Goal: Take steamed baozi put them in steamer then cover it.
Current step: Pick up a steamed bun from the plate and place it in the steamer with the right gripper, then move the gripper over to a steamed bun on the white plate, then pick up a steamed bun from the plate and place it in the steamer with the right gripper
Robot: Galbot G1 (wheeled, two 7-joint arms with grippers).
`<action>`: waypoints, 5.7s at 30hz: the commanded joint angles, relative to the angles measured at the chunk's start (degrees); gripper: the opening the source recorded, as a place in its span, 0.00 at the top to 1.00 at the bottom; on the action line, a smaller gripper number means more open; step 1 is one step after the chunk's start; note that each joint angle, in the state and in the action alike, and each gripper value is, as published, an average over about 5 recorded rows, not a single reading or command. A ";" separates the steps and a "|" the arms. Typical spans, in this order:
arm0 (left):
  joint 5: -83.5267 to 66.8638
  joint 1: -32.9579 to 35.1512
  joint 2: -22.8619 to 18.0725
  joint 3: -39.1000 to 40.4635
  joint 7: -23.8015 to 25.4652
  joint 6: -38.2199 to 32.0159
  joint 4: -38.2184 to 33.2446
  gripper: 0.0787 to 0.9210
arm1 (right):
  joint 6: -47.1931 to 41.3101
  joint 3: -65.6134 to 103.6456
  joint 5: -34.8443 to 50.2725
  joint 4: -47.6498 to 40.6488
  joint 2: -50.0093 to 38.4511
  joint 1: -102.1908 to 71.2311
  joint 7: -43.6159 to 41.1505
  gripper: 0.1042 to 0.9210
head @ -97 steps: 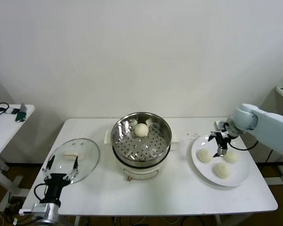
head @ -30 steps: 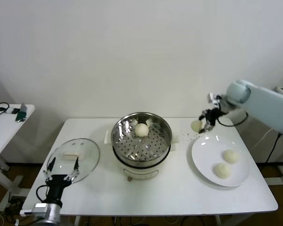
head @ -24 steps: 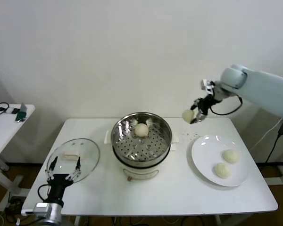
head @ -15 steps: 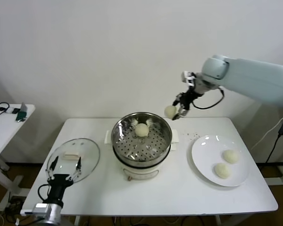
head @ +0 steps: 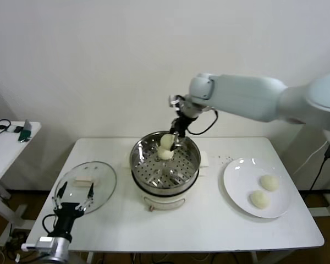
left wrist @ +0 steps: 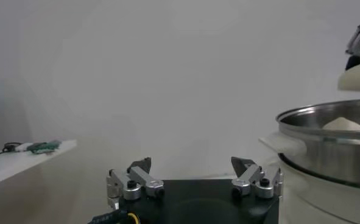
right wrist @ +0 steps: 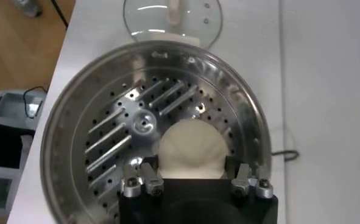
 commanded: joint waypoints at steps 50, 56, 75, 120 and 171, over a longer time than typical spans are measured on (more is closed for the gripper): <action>1.07 -0.66 -0.21 1.61 -0.45 0.35 -0.15 0.12 | 2.48 0.27 -13.45 15.39 -20.89 10.17 -4.65 0.12; 1.97 -1.08 -0.32 2.44 -0.59 0.46 -0.01 0.12 | 4.01 -1.41 -24.92 21.56 -33.01 10.41 -4.96 0.12; 3.27 1.37 -0.37 0.54 -0.69 0.24 -0.09 0.12 | 7.16 13.35 -47.86 19.49 -52.41 -16.41 -5.05 0.12; 4.93 2.40 -1.78 -0.54 -1.49 -0.42 -0.20 0.12 | 10.04 25.17 -52.38 8.29 -43.59 -30.91 -6.68 0.24; 4.46 3.05 -1.36 0.30 -0.28 -0.13 -1.16 0.12 | 42.41 13.59 -60.60 25.58 -9.61 3.61 -10.66 0.27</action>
